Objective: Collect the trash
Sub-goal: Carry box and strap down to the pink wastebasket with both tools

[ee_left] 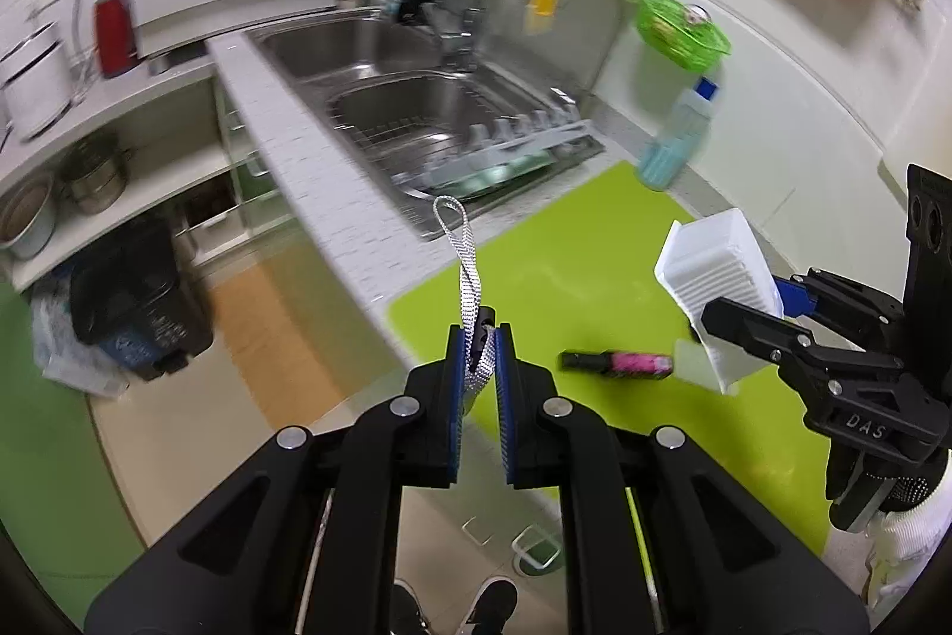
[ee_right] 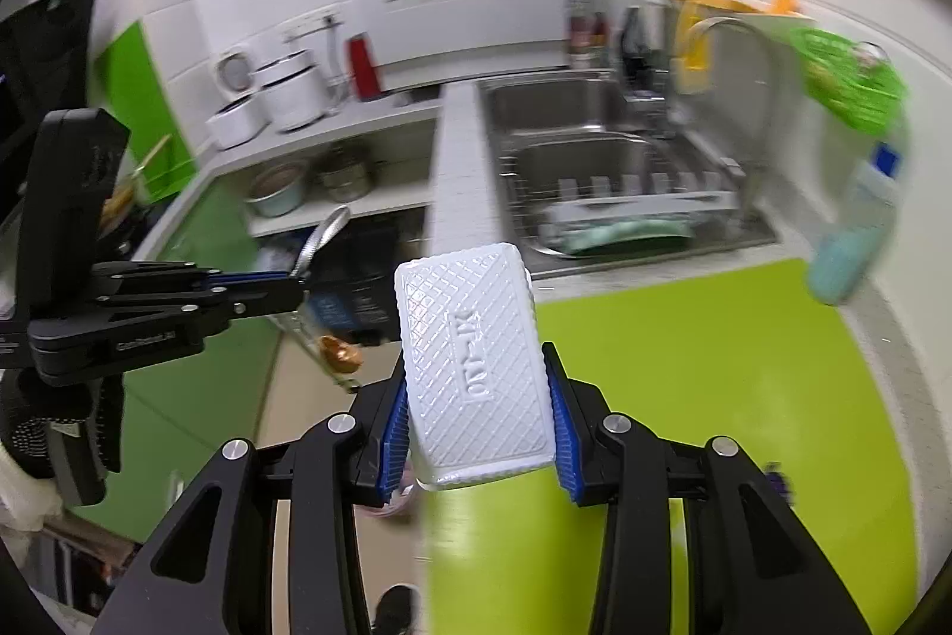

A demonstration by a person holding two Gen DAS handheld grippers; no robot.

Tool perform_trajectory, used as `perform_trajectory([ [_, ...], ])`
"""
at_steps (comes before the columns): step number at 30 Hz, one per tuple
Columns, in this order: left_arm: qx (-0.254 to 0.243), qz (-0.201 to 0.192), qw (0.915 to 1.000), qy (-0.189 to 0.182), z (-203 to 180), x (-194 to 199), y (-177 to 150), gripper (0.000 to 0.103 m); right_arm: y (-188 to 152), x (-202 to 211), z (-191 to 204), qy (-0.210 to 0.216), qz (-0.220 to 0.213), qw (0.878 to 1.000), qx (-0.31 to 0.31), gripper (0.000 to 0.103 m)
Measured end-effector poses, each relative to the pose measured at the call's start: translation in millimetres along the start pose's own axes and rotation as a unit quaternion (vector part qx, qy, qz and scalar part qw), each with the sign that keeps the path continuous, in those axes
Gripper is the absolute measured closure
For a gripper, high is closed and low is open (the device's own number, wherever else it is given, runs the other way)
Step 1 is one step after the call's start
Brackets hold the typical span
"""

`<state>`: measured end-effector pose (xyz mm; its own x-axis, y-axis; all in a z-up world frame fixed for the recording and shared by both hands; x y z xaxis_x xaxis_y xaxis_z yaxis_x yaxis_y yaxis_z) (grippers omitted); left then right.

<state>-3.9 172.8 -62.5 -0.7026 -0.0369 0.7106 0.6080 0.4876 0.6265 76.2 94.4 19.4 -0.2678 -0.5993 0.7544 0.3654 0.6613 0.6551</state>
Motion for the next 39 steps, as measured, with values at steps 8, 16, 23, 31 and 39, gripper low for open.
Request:
perform_trajectory([
  [8,0.045,0.006,0.9987,0.022,71.7,39.6,-45.6,0.094,-7.5,-33.3,89.0,0.049,0.025,0.998,0.028,0.064],
  [16,0.089,0.019,0.9943,0.054,151.4,44.1,-102.1,0.094,-40.6,-103.1,161.5,0.087,0.077,0.992,0.052,0.064],
  [23,0.118,0.05,0.9891,0.072,227.0,-5.1,-168.9,0.094,-87.9,-193.1,210.4,0.1,0.125,0.983,0.085,0.064],
  [31,0.161,0.098,0.9799,0.065,316.4,-117.4,-269.7,0.094,-164.2,-312.8,236.6,0.098,0.176,0.974,0.105,0.064],
  [39,0.203,0.136,0.9678,0.06,379.2,-218.4,-358.6,0.094,-226.9,-397.1,242.8,0.099,0.211,0.966,0.114,0.064],
])
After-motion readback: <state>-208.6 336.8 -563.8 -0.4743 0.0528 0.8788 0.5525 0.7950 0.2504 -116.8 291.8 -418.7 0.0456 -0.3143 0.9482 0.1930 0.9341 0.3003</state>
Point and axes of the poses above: each gripper's, at about its wrist camera, not at the fingertips, and x roughly against the way its jaws point, z to its left, y to its top, the point moved 6 cm from there along -x, roughly the way its jaws point, and after that the axes turned 6 degrees about -y, right-handed, at the moved point
